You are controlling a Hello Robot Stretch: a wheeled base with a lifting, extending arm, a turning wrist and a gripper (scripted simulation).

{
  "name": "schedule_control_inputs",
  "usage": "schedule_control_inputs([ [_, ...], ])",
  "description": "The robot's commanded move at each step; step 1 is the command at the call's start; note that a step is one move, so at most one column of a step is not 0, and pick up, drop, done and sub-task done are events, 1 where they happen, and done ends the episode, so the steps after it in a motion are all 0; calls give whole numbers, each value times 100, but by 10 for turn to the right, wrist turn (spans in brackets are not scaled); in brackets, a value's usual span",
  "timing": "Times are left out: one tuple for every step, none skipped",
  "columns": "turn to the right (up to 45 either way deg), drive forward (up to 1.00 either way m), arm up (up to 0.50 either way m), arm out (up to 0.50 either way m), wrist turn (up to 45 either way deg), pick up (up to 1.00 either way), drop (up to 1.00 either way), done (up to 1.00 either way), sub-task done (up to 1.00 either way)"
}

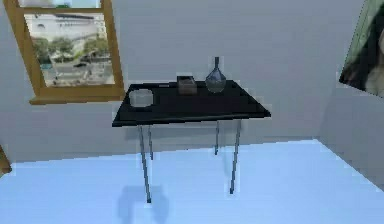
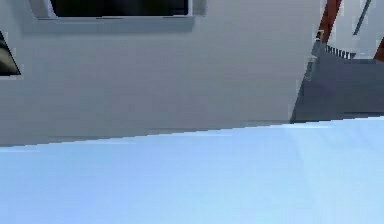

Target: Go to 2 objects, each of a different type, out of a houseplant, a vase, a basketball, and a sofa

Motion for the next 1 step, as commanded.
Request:
schedule_control_inputs([
  [0,60,0,0,0,0,0,0,0],
])
